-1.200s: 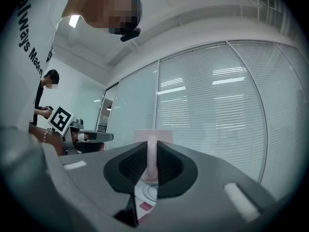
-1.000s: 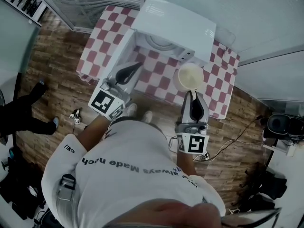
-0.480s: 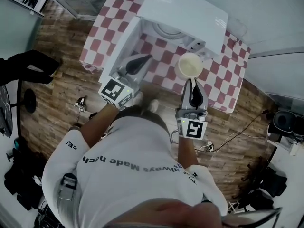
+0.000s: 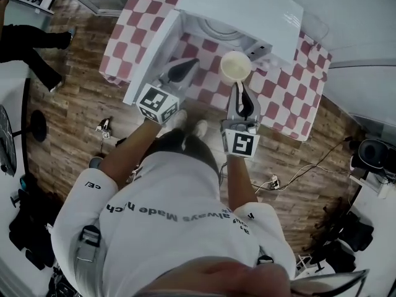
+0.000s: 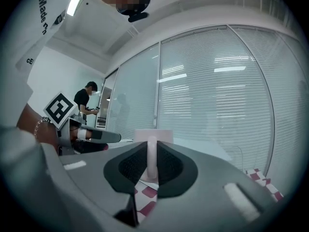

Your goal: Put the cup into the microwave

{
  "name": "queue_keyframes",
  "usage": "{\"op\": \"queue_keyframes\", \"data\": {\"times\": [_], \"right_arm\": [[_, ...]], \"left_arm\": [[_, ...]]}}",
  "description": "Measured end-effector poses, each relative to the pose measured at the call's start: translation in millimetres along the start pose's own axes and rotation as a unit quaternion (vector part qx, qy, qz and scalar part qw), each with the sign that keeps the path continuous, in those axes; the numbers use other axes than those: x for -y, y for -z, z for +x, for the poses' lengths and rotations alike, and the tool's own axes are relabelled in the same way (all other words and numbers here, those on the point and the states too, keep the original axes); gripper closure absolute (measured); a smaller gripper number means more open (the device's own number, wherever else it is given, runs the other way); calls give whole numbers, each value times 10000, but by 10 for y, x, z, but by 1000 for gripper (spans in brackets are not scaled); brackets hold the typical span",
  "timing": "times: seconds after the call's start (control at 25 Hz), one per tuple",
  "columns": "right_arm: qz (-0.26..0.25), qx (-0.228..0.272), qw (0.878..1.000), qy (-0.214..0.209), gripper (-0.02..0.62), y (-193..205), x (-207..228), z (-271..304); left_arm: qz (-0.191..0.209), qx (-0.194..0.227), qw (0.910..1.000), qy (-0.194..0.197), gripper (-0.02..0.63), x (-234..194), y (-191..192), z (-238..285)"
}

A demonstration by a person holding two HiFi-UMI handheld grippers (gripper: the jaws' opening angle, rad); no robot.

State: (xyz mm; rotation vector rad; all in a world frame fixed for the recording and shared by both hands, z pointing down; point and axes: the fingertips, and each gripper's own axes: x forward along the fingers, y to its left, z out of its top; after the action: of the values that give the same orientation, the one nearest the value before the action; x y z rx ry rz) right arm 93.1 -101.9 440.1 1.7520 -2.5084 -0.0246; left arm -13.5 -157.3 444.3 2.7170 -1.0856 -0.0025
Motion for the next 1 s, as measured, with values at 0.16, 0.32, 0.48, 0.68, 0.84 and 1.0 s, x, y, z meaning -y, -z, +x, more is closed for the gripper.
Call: {"op": "queue_keyframes", "data": {"times": [0.16,0.32,0.48,0.68,0.84,1.0], "right_arm": [[102,6,9999,38,559,252,26,214],[216,-95,9997,85,560,549,84,404],[206,-140,9996,164,559,781,161,591],[183,-156,9995,182,560,1051,240,863],[250,-189,9992,249,560,1274,321,1087],[214,-229,9993,215,560,1439,373,1277]], "left_arm": [[70,-47,9999,-108,603,-152,219,126],[117,-124,9997,-194,603,-294,418,248],[190,-167,9995,-195,603,-402,585,390],[226,-238,9993,-171,603,-524,800,615],[268,-278,9992,-114,603,-648,946,798],[310,-294,9989,-173,603,-793,1067,936]]}}
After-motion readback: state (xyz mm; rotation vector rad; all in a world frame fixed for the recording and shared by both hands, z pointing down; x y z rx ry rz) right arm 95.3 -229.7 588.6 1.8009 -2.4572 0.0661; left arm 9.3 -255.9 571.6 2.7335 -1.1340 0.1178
